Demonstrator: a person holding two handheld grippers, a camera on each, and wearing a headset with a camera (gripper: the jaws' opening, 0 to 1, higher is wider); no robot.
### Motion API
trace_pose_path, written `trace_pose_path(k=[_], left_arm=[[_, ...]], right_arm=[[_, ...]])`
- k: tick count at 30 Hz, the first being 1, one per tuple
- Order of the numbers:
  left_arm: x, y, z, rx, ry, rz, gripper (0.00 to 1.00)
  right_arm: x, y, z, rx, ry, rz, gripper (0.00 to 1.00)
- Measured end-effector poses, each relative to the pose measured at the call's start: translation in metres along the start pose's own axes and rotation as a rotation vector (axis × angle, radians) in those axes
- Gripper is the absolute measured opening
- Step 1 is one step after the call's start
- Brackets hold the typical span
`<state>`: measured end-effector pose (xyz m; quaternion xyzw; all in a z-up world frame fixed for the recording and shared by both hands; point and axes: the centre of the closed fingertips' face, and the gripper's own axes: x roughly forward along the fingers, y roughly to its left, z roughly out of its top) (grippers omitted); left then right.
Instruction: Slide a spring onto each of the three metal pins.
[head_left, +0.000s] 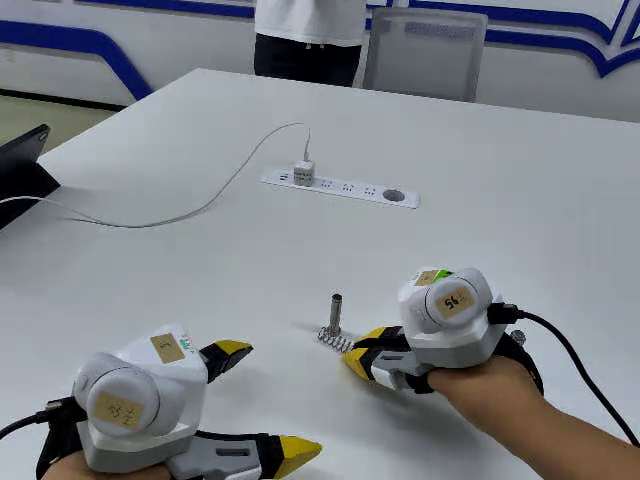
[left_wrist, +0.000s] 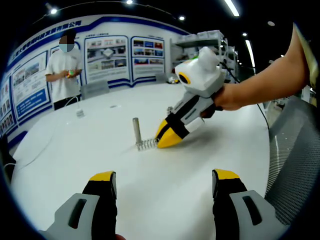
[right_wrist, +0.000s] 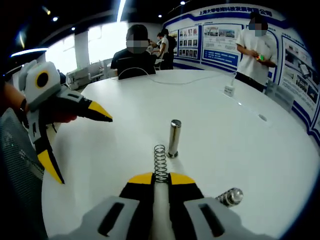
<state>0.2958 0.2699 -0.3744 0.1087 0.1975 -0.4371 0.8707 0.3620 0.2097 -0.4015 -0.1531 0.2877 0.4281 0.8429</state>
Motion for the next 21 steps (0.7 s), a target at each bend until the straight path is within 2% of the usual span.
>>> trace_pose_path(k=[10, 15, 21], left_arm=[[0.001, -0.002, 0.001, 0.006, 0.001, -0.007, 0.79], [0.003, -0.003, 0.003, 0.016, 0.003, -0.014, 0.78], [0.006, -0.008, 0.005, 0.034, -0.001, -0.032, 0.75]], right_arm=[[-0.013, 0.01, 0.001, -0.016, 0.014, 0.029, 0.12], [-0.027, 0.015, 0.003, -0.029, 0.023, 0.049, 0.12], [-0.044, 0.03, 0.004, -0.064, 0.047, 0.095, 0.12]])
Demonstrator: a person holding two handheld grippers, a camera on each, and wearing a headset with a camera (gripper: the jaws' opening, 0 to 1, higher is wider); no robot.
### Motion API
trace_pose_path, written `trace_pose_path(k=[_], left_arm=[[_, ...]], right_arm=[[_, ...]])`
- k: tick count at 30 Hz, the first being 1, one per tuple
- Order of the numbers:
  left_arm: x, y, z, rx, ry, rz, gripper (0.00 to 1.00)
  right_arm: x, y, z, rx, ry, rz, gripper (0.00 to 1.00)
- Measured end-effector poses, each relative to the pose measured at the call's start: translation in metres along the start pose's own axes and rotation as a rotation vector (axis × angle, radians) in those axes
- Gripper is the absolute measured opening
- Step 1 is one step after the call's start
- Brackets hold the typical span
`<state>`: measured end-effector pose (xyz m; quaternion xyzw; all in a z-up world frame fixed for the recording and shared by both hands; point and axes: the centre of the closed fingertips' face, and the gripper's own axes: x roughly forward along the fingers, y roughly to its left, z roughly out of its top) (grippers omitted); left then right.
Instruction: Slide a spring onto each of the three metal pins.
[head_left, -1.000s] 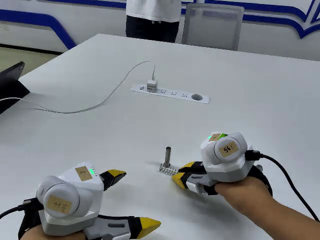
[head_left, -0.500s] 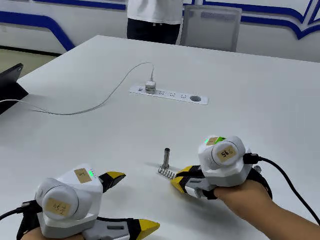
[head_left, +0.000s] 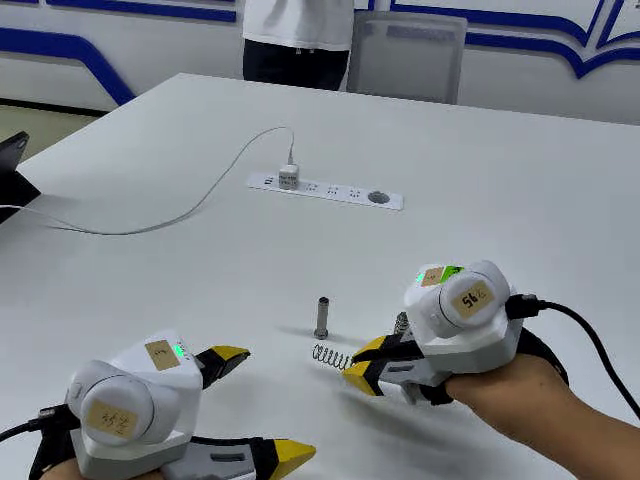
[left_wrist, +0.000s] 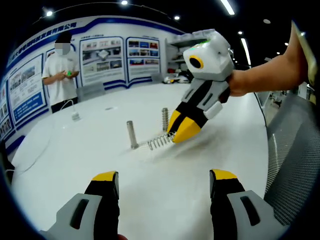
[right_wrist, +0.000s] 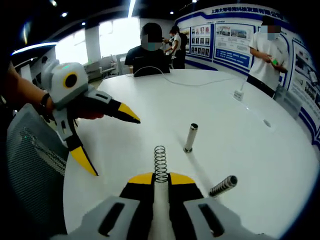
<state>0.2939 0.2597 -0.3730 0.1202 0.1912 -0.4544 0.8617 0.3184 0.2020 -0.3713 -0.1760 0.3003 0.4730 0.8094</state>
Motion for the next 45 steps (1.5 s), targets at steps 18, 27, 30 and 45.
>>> trace_pose_path(k=[18, 27, 30, 45], left_arm=[[0.003, -0.02, 0.005, 0.132, -0.02, -0.073, 0.39], [0.006, -0.029, 0.003, 0.224, -0.005, -0.105, 0.29], [0.007, -0.035, 0.001, 0.263, 0.007, -0.12, 0.27], [0.011, -0.046, -0.001, 0.362, 0.022, -0.163, 0.16]], right_arm=[[-0.01, 0.037, -0.009, -0.077, 0.118, 0.113, 0.12], [-0.012, 0.049, -0.012, -0.104, 0.167, 0.163, 0.12], [-0.013, 0.053, -0.013, -0.106, 0.184, 0.179, 0.12], [-0.016, 0.065, -0.019, -0.104, 0.257, 0.225, 0.12]])
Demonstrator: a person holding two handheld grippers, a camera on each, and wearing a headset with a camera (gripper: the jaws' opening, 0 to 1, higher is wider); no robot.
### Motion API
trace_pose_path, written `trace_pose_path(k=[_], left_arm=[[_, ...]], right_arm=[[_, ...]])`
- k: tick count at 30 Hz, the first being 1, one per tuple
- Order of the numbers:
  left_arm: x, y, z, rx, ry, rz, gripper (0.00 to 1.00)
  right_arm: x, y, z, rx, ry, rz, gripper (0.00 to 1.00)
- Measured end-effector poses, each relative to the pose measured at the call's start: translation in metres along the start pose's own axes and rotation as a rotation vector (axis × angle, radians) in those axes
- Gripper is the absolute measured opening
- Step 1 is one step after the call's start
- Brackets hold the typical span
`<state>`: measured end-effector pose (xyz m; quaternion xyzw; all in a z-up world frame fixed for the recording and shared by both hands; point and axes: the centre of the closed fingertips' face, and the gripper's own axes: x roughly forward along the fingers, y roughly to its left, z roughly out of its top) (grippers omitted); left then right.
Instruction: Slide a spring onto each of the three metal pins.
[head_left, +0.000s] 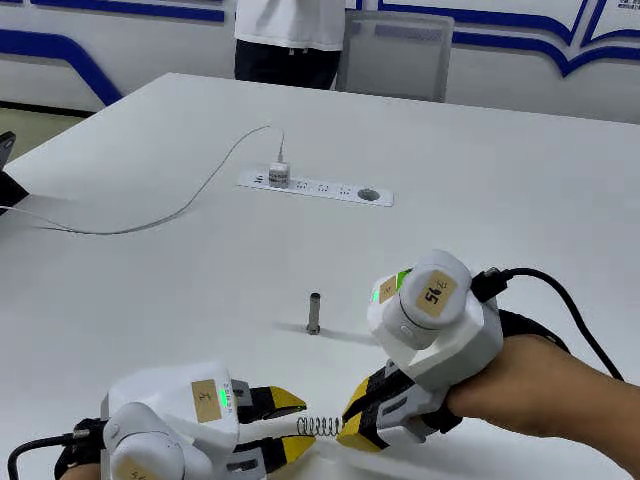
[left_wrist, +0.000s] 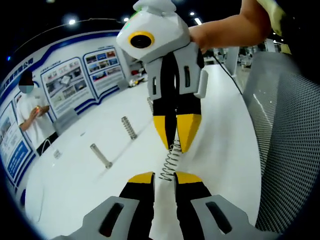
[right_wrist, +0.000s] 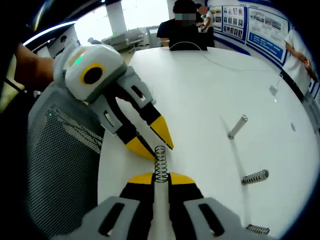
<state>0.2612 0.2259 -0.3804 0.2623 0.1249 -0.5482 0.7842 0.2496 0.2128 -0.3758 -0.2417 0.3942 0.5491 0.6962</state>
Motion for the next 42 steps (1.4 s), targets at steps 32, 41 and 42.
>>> trace_pose_path(k=[32, 41, 42], left_arm=[[-0.005, 0.006, 0.004, -0.094, -0.028, 0.025, 0.11], [-0.005, 0.008, 0.006, -0.127, -0.048, 0.028, 0.11], [-0.005, 0.008, 0.007, -0.13, -0.051, 0.028, 0.11]], right_arm=[[-0.016, 0.001, 0.047, -0.035, -0.18, -0.066, 0.12], [-0.017, -0.001, 0.059, -0.041, -0.232, -0.085, 0.12], [-0.017, -0.001, 0.06, -0.039, -0.237, -0.086, 0.12]])
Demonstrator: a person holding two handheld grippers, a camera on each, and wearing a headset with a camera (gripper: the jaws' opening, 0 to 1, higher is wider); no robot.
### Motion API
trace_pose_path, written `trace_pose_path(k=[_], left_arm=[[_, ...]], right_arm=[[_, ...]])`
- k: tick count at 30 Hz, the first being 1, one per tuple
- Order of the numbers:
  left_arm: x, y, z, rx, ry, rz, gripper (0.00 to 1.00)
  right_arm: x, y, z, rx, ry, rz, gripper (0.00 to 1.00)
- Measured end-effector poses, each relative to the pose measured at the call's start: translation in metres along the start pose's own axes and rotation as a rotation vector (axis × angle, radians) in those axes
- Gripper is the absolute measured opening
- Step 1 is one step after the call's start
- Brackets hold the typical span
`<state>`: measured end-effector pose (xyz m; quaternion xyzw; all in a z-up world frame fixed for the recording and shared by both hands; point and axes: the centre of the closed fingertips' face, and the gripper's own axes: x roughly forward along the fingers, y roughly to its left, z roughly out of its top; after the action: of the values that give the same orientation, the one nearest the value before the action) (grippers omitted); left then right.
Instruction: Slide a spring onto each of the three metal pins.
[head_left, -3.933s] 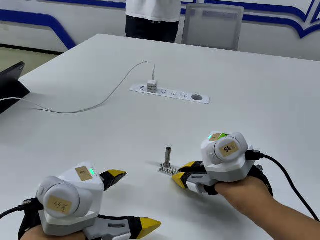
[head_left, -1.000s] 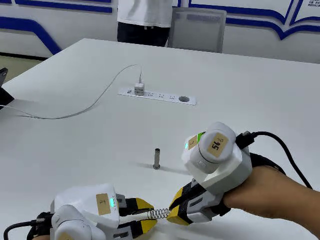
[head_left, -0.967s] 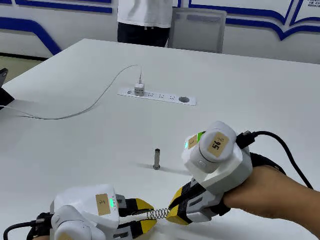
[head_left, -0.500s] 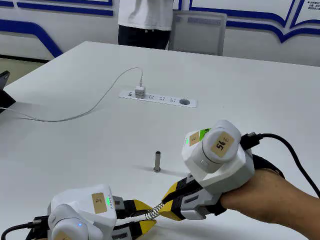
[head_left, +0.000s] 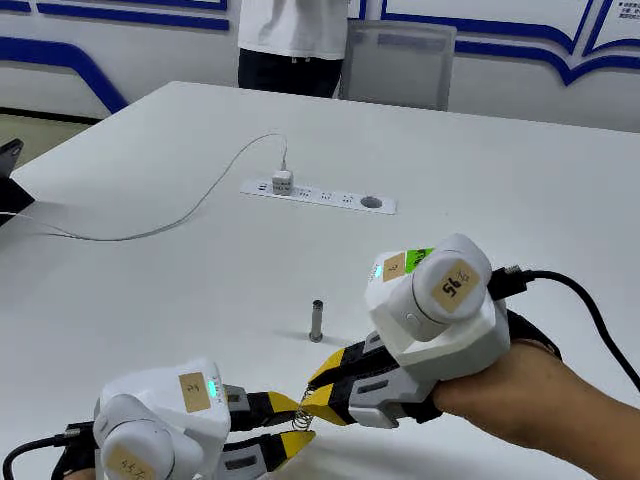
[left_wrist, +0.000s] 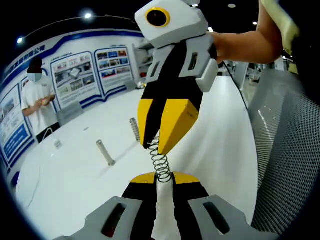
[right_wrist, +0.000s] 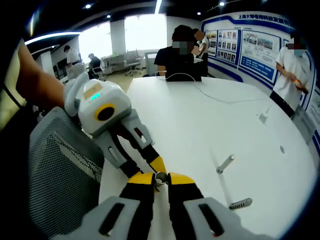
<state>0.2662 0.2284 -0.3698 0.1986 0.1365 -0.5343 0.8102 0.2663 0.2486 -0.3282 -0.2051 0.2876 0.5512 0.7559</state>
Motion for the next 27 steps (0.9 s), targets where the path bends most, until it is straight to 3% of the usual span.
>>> trace_pose_path(k=[15, 27], left_arm=[[0.003, 0.003, 0.007, -0.024, -0.022, 0.003, 0.12], [0.001, 0.007, 0.008, -0.036, -0.03, 0.017, 0.14]], right_arm=[[0.003, -0.004, 0.011, -0.013, -0.05, -0.027, 0.12], [0.001, -0.006, 0.012, -0.012, -0.053, -0.037, 0.11]])
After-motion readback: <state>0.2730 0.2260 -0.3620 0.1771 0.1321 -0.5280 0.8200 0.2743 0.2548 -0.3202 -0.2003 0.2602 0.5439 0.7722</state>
